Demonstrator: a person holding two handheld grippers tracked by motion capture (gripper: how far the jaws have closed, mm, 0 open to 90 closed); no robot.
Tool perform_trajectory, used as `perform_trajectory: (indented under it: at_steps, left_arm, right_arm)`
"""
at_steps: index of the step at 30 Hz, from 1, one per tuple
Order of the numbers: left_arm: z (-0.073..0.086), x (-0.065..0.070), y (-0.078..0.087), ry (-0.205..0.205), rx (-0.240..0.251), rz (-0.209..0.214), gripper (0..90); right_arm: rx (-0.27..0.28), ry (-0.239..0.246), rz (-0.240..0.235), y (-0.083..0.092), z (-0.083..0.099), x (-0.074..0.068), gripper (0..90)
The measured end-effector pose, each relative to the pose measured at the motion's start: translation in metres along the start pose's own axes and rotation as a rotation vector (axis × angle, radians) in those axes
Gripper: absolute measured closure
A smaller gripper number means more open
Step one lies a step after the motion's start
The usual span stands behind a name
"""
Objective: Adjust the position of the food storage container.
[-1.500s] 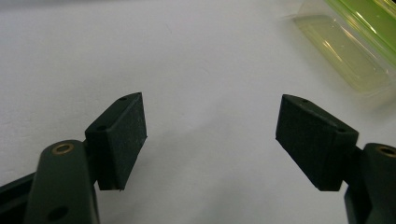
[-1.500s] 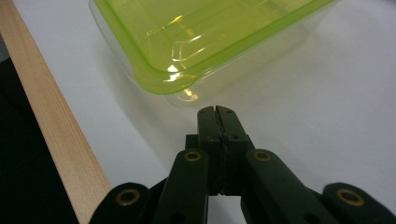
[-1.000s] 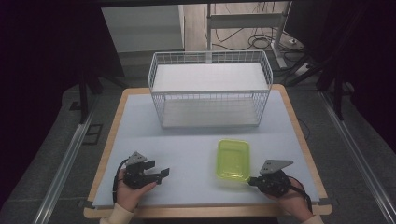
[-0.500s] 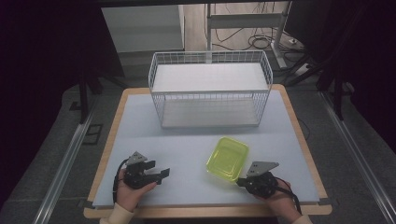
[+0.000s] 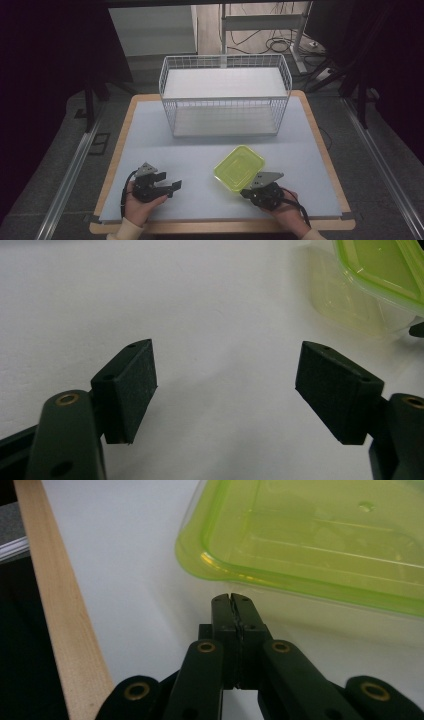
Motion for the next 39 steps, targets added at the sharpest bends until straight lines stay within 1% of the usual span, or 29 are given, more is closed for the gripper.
perform_trajectory:
  at_steps: [1, 2, 3, 5, 6, 9, 10, 11, 12, 13, 14, 15, 16, 17, 18, 19, 20, 21, 22, 24, 25, 26, 27, 28, 29, 30, 32, 36, 39]
  left_arm:
    - [0.0, 0.0, 0.0, 0.001, 0.001, 0.001, 23.9]
    - [0.0, 0.0, 0.0, 0.001, 0.003, 0.001, 23.9]
    - [0.0, 0.0, 0.0, 0.001, 0.004, 0.001, 23.9]
    - [0.0, 0.0, 0.0, 0.002, 0.004, 0.001, 23.9]
    - [0.0, 0.0, 0.0, 0.002, 0.004, 0.002, 23.8]
    - [-0.001, 0.0, 0.002, -0.001, 0.004, 0.002, 23.9]
    - [-0.001, 0.0, 0.002, 0.0, 0.006, 0.002, 23.9]
    - [-0.001, 0.0, 0.002, 0.0, 0.006, 0.002, 23.9]
    - [-0.001, 0.001, 0.002, 0.001, 0.01, 0.002, 23.9]
    - [-0.001, 0.001, 0.002, 0.001, 0.01, 0.002, 23.8]
    - [-0.002, 0.001, 0.002, 0.001, 0.01, 0.002, 23.8]
    - [-0.001, 0.001, 0.001, 0.003, 0.008, 0.002, 23.9]
    - [-0.001, 0.001, 0.001, 0.002, 0.005, 0.002, 23.8]
    - [-0.001, 0.001, 0.001, 0.002, 0.005, 0.002, 23.9]
    - [-0.001, 0.001, 0.001, 0.001, 0.004, 0.001, 23.9]
    - [-0.001, 0.002, 0.001, -0.001, 0.004, 0.0, 23.9]
    - [-0.001, 0.002, 0.001, -0.001, 0.004, 0.0, 23.9]
    - [-0.001, 0.002, 0.001, -0.003, 0.002, 0.0, 23.9]
    - [-0.001, 0.002, 0.001, -0.003, 0.001, 0.0, 23.9]
    - [-0.001, 0.002, 0.001, -0.001, 0.003, 0.0, 23.9]
    - [-0.001, 0.002, 0.001, -0.002, 0.003, 0.002, 23.9]
    - [0.0, 0.002, 0.001, -0.003, 0.002, 0.002, 23.9]
    - [0.0, 0.002, 0.001, -0.003, 0.002, 0.002, 23.9]
    - [0.0, 0.001, 0.0, -0.002, 0.003, 0.002, 23.9]
    - [0.0, 0.001, 0.0, -0.002, 0.003, 0.002, 23.9]
    - [0.0, 0.001, 0.0, -0.002, 0.002, 0.001, 23.9]
    - [0.0, 0.001, 0.001, -0.001, 0.003, 0.0, 23.9]
    - [0.001, 0.001, 0.001, -0.01, -0.002, -0.002, 23.9]
    - [0.0, 0.002, 0.001, -0.007, 0.003, -0.001, 23.9]
  right_arm:
    - [0.0, 0.002, -0.004, 0.001, 0.001, -0.001, 90.0]
    - [0.003, -0.002, -0.006, 0.007, 0.003, -0.001, 90.0]
    - [0.003, -0.002, -0.006, 0.007, 0.003, -0.001, 90.0]
    - [0.013, -0.012, -0.001, 0.016, 0.008, 0.0, 90.0]
    - [0.025, -0.028, 0.019, 0.029, 0.013, 0.005, 90.0]
    - [0.046, -0.066, 0.064, 0.051, 0.022, 0.018, 90.0]
    - [0.053, -0.077, 0.08, 0.057, 0.024, 0.023, 90.0]
    - [0.053, -0.077, 0.08, 0.057, 0.024, 0.023, 90.0]
    - [0.07, -0.106, 0.116, 0.068, 0.027, 0.037, 90.0]
    - [0.07, -0.106, 0.116, 0.068, 0.027, 0.037, 90.0]
    - [0.077, -0.116, 0.136, 0.072, 0.029, 0.045, 90.0]
    - [0.089, -0.144, 0.175, 0.078, 0.03, 0.063, 90.0]
    - [0.092, -0.159, 0.186, 0.078, 0.03, 0.073, 90.0]
    - [0.092, -0.159, 0.186, 0.078, 0.03, 0.073, 90.0]
    - [0.096, -0.178, 0.197, 0.077, 0.029, 0.083, 90.0]
    - [0.098, -0.208, 0.206, 0.072, 0.027, 0.1, 90.0]
    - [0.098, -0.211, 0.21, 0.069, 0.024, 0.108, 90.0]
    - [0.098, -0.211, 0.21, 0.069, 0.024, 0.108, 90.0]
    - [0.094, -0.21, 0.212, 0.061, 0.018, 0.119, 90.0]
    - [0.083, -0.2, 0.222, 0.053, 0.01, 0.129, 90.0]
    - [0.083, -0.201, 0.217, 0.049, 0.007, 0.133, 90.0]
    - [0.079, -0.206, 0.211, 0.045, 0.005, 0.136, 90.0]
    - [0.079, -0.206, 0.211, 0.045, 0.005, 0.136, 90.0]
    - [0.069, -0.221, 0.206, 0.037, 0.002, 0.143, 90.0]
    - [0.073, -0.232, 0.198, 0.033, 0.001, 0.145, 90.0]
    - [0.073, -0.232, 0.198, 0.033, 0.001, 0.145, 90.0]
    - [0.063, -0.235, 0.188, 0.025, 0.001, 0.147, 90.0]
    - [0.042, -0.231, 0.156, 0.013, 0.004, 0.143, 90.0]
    - [0.035, -0.218, 0.144, 0.009, 0.004, 0.139, 90.0]
Point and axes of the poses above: each handheld gripper's, and its own axes: y roughly backward along the jaws, z roughly out of its underside, x roughly to its right, the point moved 7 cm from there along -y, roughly forward along the jaws, and after that the axes turned 6 degrees about y, right-handed, at the moved point
